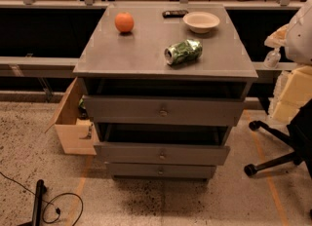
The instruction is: Move green can near orange
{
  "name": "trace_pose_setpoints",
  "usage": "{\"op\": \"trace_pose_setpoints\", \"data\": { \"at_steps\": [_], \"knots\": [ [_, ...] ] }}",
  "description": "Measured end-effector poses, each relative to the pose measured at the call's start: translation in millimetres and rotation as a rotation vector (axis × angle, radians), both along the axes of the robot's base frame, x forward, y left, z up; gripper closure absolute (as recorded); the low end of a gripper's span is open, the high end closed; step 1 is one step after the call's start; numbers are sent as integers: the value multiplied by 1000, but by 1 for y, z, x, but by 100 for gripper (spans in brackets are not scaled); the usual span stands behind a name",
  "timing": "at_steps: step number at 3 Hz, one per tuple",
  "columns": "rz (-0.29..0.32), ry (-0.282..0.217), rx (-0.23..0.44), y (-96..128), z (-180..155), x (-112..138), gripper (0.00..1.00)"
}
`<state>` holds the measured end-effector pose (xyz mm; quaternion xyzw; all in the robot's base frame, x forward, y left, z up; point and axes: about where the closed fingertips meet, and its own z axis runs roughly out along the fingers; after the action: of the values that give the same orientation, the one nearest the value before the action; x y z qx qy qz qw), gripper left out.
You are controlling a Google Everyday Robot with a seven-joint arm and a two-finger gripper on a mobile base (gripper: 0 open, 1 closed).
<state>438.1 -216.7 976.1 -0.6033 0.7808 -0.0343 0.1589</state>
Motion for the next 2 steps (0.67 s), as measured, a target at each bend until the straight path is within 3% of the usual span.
{"op": "trace_pose_setpoints", "data": {
  "at_steps": [1,2],
  "knots": [
    [0,0,0,0,0,0,0],
    [39,2,-36,-1,-1,25,0]
  ]
}}
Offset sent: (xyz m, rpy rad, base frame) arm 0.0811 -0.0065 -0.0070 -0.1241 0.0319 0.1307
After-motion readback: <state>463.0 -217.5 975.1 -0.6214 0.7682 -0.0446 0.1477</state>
